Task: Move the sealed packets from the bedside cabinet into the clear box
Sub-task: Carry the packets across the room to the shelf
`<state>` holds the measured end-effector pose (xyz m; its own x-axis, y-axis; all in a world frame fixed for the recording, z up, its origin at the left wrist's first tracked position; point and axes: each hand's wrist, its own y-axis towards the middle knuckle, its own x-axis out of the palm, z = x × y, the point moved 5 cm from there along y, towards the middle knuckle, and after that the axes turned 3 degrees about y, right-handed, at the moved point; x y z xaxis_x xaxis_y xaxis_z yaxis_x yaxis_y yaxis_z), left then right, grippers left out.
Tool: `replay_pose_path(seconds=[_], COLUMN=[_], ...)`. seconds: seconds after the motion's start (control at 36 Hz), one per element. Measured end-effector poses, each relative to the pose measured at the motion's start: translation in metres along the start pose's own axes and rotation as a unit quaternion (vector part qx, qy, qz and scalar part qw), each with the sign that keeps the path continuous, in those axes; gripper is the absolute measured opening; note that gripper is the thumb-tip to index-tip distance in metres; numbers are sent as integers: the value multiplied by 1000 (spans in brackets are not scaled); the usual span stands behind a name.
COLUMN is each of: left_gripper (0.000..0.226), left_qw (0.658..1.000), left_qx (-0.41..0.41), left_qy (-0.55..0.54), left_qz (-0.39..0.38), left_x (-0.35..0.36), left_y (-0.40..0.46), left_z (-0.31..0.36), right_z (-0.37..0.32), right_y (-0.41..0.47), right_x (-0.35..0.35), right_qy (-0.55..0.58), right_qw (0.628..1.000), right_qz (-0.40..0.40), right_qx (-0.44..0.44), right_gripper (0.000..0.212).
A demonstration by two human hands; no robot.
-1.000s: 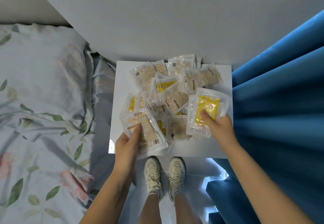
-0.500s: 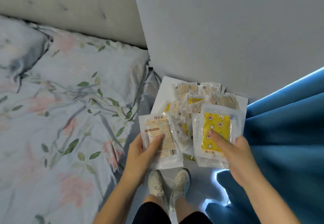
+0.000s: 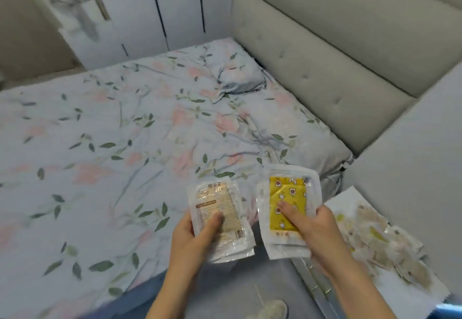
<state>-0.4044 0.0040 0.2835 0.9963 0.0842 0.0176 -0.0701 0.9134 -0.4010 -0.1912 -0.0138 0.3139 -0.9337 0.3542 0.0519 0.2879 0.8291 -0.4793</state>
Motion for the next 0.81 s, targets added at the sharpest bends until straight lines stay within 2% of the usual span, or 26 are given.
replay_pose_path(seconds=[0.11, 0.22, 0.39, 0.53, 0.67, 0.81], left_gripper=[30, 34, 25, 33, 31, 30], left_qw=[996, 986, 949, 901, 859, 824], left_qx=[18, 34, 56, 36, 30, 29], left_qy=[-32, -37, -81, -148, -193, -229], left_qz=[79, 157, 300, 406, 473, 518], left_x=[-119, -243, -396, -481, -540, -599], left_y=[-31, -77, -167, -238, -284, -307], left_z=[10, 15, 1, -25, -46, -60], right_z=[4, 35, 96, 131, 158, 180], right_y=[-34, -81, -168, -239, -293, -331], right_x=[111, 221, 361, 443, 509, 574], right_qy=[-31, -50, -113, -159, -206, -230], right_qw=[996, 987, 952, 916, 882, 852], right_qz=[-77, -154, -284, -367, -422, -469], right_qx=[-19, -4, 18, 34, 37, 36], right_gripper=[17, 15, 17, 27, 10, 17])
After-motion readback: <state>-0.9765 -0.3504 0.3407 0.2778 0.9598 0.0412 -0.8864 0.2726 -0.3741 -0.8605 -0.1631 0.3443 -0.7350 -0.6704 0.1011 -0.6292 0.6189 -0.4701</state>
